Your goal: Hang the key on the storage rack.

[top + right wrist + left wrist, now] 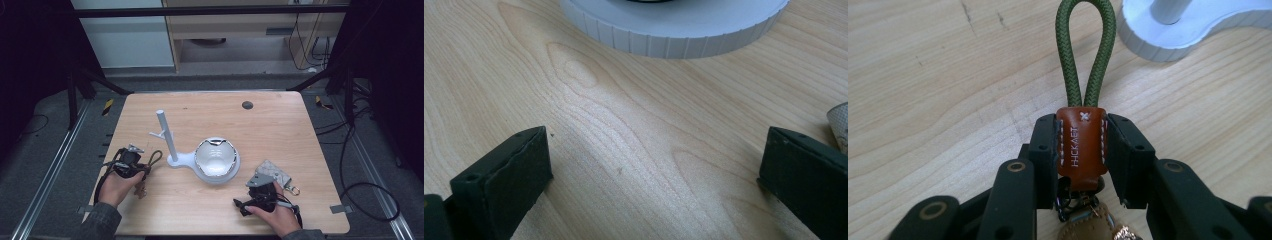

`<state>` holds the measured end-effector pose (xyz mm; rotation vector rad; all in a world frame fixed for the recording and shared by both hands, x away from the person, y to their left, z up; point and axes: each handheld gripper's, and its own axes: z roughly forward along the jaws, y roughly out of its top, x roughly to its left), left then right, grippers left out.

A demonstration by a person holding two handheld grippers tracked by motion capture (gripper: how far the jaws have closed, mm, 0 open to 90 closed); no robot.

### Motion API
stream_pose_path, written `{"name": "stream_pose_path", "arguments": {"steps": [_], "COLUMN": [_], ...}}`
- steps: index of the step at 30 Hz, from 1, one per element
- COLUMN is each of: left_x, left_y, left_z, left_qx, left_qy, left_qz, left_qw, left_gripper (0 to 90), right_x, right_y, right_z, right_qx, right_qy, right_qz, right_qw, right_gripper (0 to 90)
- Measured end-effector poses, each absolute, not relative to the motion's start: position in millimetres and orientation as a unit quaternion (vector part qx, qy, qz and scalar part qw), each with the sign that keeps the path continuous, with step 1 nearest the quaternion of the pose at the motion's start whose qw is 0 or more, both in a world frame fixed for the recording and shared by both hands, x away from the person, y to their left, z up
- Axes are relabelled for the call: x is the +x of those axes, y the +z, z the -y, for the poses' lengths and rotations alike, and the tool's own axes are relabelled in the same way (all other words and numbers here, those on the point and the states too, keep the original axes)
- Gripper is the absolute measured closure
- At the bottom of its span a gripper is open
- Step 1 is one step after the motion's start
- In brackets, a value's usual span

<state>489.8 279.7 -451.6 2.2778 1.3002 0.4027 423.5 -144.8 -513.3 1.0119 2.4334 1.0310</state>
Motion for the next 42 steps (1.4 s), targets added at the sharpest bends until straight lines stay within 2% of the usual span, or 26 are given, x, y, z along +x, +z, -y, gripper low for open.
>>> {"name": "stream_pose_path", "arguments": {"steps": [20, 42], "left_x": [432, 401], "left_y": [-413, -402], "left_z": [-284, -273], "left_qx": [0.799, 0.774], "left_qy": [0.225, 0.240], "left_qz": [-0.419, -0.390], "left_qw": [0.367, 0.438], "left_gripper": [66.1, 66.2], "right_x": [428, 428], "right_y": [-513, -513], "right_z": [145, 144], "right_qx": [0.368, 0.368], "right_qy": [0.359, 0.359], "right_qz": [-0.843, -0.843], "right_qw": [0.160, 0.160], "right_gripper": [0.5, 0.4]}}
